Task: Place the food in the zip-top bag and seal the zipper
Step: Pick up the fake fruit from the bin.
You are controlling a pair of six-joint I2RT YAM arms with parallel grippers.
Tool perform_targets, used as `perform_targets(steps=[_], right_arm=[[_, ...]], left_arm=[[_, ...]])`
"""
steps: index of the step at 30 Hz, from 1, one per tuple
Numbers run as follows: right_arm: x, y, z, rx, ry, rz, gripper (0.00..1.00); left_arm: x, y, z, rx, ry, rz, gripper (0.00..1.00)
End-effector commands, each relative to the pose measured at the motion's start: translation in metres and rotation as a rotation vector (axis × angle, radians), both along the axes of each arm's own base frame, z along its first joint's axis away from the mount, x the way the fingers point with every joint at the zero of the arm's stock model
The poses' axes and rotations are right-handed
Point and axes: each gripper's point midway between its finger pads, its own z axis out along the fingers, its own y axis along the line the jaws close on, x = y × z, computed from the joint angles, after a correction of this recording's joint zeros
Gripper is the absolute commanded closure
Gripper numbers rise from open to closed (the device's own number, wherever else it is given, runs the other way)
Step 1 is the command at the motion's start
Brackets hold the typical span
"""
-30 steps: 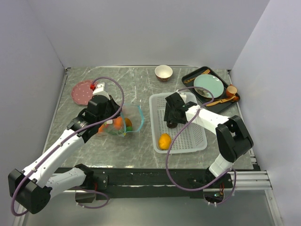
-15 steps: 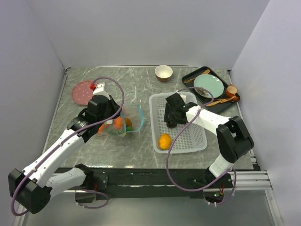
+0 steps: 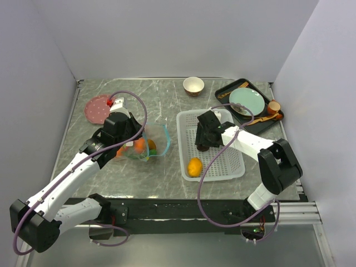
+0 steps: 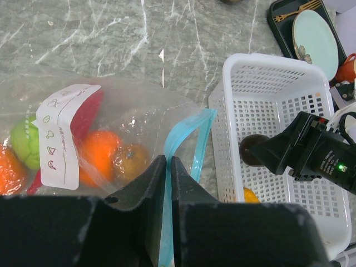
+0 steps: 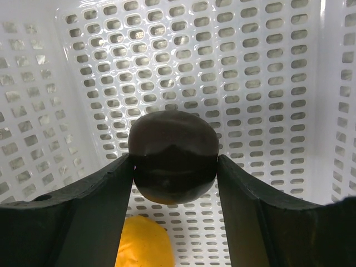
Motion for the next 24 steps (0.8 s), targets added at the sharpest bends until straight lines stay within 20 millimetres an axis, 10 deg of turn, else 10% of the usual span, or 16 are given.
perform_targets(steps=[1,24], right_arm=[[0.0065,0.0016,0.0185,0.041,-0.062,-0.002,0.34],[0.003,0.0061,0.013,0.052,-0.04,0.032,0.35]], left_arm=[[0.003,-0.0001,0.0086,-0.023,-0.032,0.012,0.85],[0.0036,-0.0016,0.008,-0.023,-0.03,0.006,0.85]])
